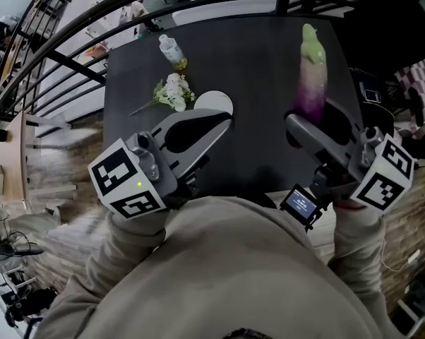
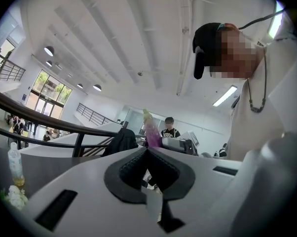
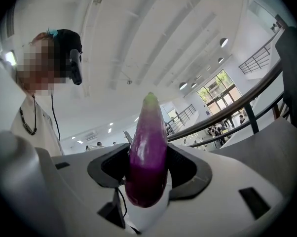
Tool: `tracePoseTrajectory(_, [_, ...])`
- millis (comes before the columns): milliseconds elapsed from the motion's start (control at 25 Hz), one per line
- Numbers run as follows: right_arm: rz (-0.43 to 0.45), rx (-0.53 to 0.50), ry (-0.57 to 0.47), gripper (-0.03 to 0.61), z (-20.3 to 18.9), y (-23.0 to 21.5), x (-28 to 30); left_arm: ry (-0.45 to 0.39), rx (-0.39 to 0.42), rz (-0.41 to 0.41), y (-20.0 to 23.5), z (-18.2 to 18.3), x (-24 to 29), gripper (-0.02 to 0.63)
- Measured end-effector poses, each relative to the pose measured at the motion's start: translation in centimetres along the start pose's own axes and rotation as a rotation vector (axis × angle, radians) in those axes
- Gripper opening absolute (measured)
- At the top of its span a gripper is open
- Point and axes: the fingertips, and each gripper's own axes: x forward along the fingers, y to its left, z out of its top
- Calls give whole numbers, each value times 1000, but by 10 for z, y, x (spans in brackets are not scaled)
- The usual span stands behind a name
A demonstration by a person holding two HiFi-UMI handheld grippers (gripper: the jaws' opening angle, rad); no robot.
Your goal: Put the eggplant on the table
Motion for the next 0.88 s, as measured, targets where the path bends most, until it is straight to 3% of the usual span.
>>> tracePoseTrajectory(320, [-39,-59,-20,241,9,22,8,-29,58,-69,2,25,-12,6])
tracePoseTrajectory(880, [-49,-87,1,241,11,30,47,-45,40,-62,29,30,-39,6])
